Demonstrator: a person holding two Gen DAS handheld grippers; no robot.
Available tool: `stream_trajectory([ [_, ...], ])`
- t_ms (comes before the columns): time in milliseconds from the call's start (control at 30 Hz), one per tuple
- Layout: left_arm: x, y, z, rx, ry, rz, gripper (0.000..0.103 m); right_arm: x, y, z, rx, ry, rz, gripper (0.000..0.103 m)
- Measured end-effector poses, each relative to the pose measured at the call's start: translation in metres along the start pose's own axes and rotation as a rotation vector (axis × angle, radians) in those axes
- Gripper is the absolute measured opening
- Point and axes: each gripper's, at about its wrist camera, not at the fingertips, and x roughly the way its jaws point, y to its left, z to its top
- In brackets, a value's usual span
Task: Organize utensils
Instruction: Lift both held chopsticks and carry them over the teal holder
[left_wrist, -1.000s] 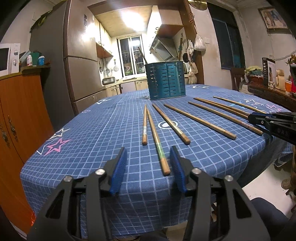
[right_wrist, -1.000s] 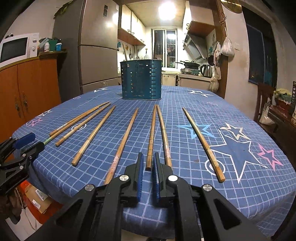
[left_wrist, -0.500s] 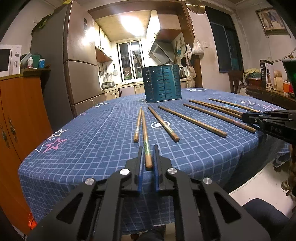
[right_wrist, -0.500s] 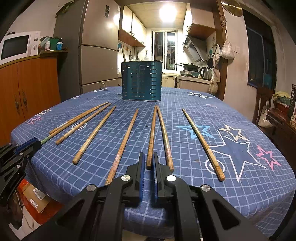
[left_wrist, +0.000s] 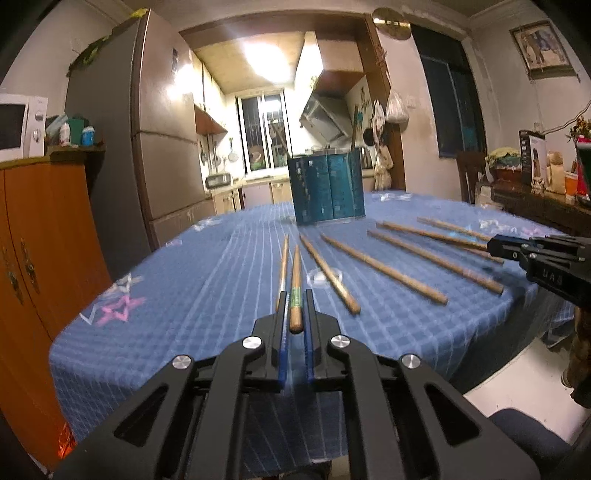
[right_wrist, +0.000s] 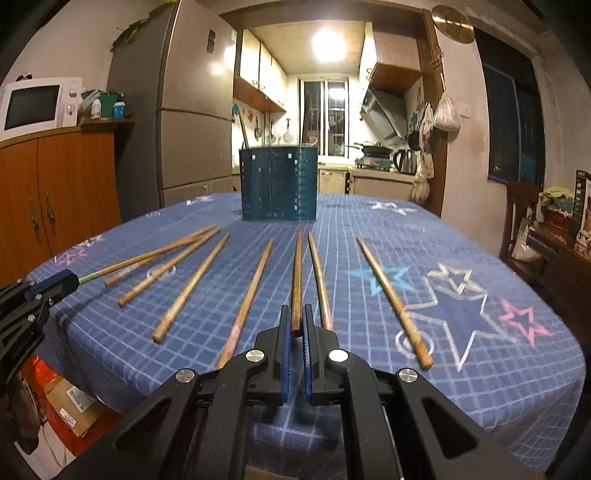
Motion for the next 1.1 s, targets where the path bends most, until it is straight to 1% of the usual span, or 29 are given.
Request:
stream_trajectory([
  [133, -0.010, 0.005, 0.028, -0.003, -0.065, -0.006, 0.005, -0.016, 0.000, 0.023, -0.022, -0.058, 0.005, 0.007],
  [167, -0.012, 0.007, 0.040, 0.001, -0.093, -0.005, 0.005, -0.020, 0.000, 0.029, -0.029, -0.073, 0.005, 0.007],
  [300, -0.007, 0.019, 0.085, -0.006, -0.173, -0.020, 0.005, -0.031, -0.002, 0.075, -0.074, -0.157, 0.020, 0.007],
  [367, 0.001, 0.026, 0.118, -0.002, -0.221, -0.038, 0.005, -0.028, -0.006, 0.105, -0.093, -0.187, 0.043, 0.007],
  [433, 0.011, 0.034, 0.144, -0.019, -0.233, -0.066, 0.005, -0.022, -0.010, 0.133, -0.106, -0.203, 0.067, 0.007],
  [500, 0.030, 0.043, 0.178, -0.040, -0.225, -0.095, 0.005, -0.014, -0.015, 0.157, -0.109, -0.205, 0.085, 0.007],
  [567, 0.044, 0.054, 0.201, -0.075, -0.217, -0.127, 0.005, -0.004, -0.022, 0.180, -0.098, -0.197, 0.107, 0.007],
  [667, 0.057, 0.063, 0.226, -0.101, -0.209, -0.137, 0.005, 0.011, -0.029, 0.211, -0.083, -0.179, 0.136, 0.007],
  [733, 0.061, 0.064, 0.236, -0.107, -0.209, -0.141, 0.005, 0.018, -0.033, 0.227, -0.068, -0.165, 0.157, 0.007],
  [867, 0.067, 0.059, 0.251, -0.100, -0.208, -0.153, 0.005, 0.025, -0.039, 0.248, -0.040, -0.160, 0.181, 0.007],
  [1100, 0.080, 0.049, 0.272, -0.093, -0.174, -0.194, 0.005, 0.027, -0.040, 0.269, -0.032, -0.211, 0.188, 0.007],
])
